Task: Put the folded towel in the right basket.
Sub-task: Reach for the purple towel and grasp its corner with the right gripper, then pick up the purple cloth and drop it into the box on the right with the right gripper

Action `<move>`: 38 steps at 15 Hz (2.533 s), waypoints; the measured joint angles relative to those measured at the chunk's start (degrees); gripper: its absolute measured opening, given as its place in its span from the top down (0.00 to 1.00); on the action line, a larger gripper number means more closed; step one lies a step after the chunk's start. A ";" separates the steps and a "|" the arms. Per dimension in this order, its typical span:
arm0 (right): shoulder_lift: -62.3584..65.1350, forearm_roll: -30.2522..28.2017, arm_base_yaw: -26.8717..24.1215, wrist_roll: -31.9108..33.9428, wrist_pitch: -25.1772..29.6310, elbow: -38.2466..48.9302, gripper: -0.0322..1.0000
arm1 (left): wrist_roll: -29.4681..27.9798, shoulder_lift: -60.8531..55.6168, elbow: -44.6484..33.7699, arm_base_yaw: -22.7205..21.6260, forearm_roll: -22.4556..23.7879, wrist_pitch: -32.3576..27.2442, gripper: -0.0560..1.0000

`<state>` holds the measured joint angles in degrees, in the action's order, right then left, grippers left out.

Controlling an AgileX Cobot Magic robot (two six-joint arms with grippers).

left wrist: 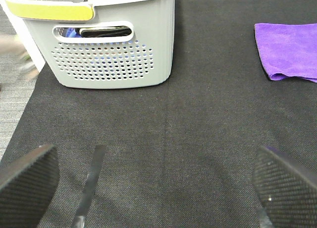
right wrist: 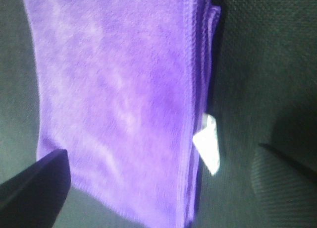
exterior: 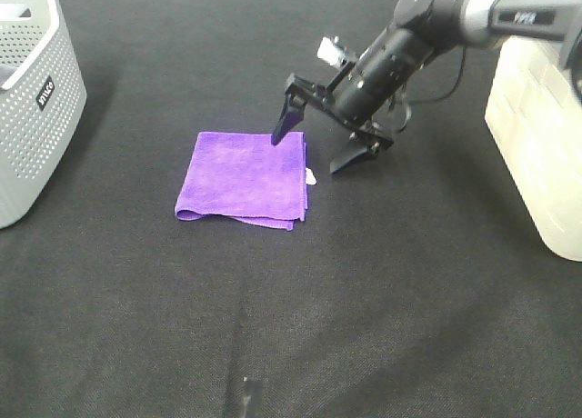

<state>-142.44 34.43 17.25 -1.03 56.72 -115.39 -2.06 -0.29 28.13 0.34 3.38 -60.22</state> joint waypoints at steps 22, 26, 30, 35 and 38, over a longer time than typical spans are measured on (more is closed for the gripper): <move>16.56 -1.55 -0.80 -4.18 1.72 -0.29 0.87 | 0.00 0.00 0.00 0.00 0.00 0.00 0.01; 28.82 -7.85 -15.13 -5.50 4.53 -0.29 0.87 | 0.00 0.00 0.00 0.00 0.00 0.00 0.01; 35.07 -17.53 -31.63 -6.07 6.76 -0.11 0.87 | 0.00 0.00 0.00 0.00 0.00 0.00 0.01; 29.45 -26.47 -32.20 -4.70 8.42 0.23 0.63 | 0.00 0.00 0.00 0.00 0.00 0.00 0.01; 27.62 -28.19 -30.77 -3.84 10.94 0.29 0.09 | 0.00 0.00 0.00 0.00 0.00 0.00 0.01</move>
<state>-114.82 6.25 -13.52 -4.87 67.67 -115.11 -2.06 -0.29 28.13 0.34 3.38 -60.22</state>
